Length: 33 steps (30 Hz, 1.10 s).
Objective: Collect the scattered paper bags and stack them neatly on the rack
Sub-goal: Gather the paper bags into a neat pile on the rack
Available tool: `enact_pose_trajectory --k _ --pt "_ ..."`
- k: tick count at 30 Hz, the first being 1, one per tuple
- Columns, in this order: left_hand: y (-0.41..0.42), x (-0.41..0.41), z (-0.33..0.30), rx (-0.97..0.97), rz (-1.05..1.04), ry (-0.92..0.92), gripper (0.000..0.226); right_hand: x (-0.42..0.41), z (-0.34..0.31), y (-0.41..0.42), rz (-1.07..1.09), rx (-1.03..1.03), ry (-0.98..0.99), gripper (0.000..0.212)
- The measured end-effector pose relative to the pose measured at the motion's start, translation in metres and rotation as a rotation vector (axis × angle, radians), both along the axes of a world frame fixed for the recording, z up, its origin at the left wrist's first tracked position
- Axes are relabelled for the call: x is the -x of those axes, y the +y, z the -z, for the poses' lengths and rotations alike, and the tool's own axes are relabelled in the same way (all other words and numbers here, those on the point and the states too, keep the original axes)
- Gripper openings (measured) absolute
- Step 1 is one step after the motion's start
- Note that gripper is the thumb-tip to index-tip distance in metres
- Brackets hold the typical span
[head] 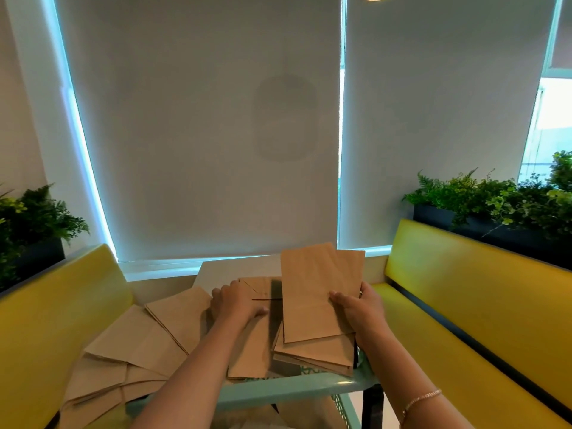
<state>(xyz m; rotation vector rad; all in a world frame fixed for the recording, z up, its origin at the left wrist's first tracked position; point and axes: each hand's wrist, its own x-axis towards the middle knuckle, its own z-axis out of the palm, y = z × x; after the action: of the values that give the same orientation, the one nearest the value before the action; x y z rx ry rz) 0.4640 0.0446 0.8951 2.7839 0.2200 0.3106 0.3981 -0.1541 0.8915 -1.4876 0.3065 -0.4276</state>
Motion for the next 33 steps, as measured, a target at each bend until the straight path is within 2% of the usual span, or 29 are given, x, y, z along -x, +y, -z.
enact_pose_trajectory --k 4,13,16,19,21,23,25,28,30,33 --pt "-0.002 0.006 -0.001 0.041 0.001 -0.003 0.075 0.000 0.000 0.001 0.000 -0.005 0.004 0.035" --pt "-0.006 0.008 -0.002 0.108 -0.058 0.068 0.081 -0.001 0.001 0.000 -0.002 -0.012 0.004 0.033" --pt "-0.004 0.009 -0.003 0.062 -0.045 0.103 0.071 -0.001 0.001 0.000 -0.008 -0.015 0.008 0.034" --pt "-0.003 0.007 -0.005 0.122 -0.021 0.092 0.056 -0.002 0.001 0.000 -0.006 -0.012 0.013 0.035" --pt "0.001 0.014 -0.011 0.255 0.005 0.108 0.053 -0.003 0.001 0.000 0.005 -0.002 0.021 0.036" --pt "0.008 0.005 -0.012 0.369 0.021 0.178 0.062 -0.003 0.001 -0.001 0.017 0.014 0.035 0.035" --pt "0.016 0.006 -0.022 0.609 0.036 0.178 0.067 -0.004 0.001 -0.001 0.028 0.018 0.045 0.033" --pt "0.029 0.019 -0.048 0.900 0.098 0.128 0.024 -0.003 0.000 0.000 0.044 0.029 0.064 0.037" --pt "0.037 0.030 -0.068 1.023 0.135 0.043 0.013 -0.004 0.000 0.001 0.051 0.033 0.067 0.041" --pt "0.048 0.033 -0.094 1.207 0.127 -0.308 0.021 -0.003 -0.001 0.001 0.060 0.036 0.078 0.040"
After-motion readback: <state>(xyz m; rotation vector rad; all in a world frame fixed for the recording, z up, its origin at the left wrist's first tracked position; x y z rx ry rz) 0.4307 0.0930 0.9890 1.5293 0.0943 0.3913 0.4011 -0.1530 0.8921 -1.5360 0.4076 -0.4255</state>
